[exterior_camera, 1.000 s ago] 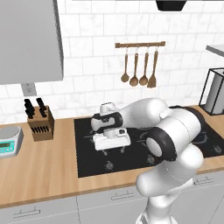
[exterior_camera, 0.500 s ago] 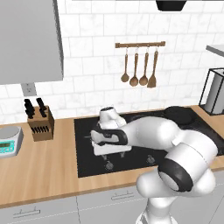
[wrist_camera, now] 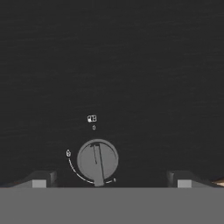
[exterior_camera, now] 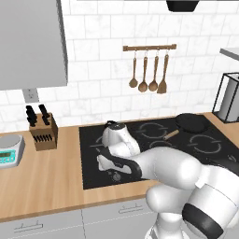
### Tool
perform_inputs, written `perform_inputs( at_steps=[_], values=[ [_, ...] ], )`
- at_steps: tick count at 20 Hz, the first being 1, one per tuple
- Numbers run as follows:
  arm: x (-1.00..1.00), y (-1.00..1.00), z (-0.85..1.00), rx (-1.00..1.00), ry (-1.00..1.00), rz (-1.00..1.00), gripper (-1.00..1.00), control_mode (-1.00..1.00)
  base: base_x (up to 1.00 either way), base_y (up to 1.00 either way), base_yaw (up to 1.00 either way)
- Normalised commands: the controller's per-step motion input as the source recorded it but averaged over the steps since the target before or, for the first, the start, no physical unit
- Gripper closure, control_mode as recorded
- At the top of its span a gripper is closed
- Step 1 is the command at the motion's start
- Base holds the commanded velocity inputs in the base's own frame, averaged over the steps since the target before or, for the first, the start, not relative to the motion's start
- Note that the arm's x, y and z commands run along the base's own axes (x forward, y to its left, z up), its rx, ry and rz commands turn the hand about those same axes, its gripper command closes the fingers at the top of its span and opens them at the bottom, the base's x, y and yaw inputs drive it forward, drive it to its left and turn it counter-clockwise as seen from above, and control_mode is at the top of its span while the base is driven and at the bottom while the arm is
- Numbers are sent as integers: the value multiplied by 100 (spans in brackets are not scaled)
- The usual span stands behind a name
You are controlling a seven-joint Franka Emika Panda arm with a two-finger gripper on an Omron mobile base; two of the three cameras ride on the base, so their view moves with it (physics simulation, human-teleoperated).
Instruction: Pick the kettle from the counter and place it on a stove burner. Then turn the burner on.
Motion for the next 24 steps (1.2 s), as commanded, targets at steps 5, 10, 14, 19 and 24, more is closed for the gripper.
perform_inputs(
  at_steps=[5, 10, 14, 19, 24],
  values=[
    [0, 7, -11, 5, -4, 0, -100, -100, 0, 0, 0],
    [0, 0, -10, 1, 2, 0, -100, -100, 0, 0, 0],
    [0, 0, -24, 0, 5, 0, -100, -100, 0, 0, 0],
    [5, 4, -15, 0, 0, 0, -100, -100, 0, 0, 0],
    [11, 9, 0, 0, 0, -1, -100, -100, 0, 0, 0]
  ],
)
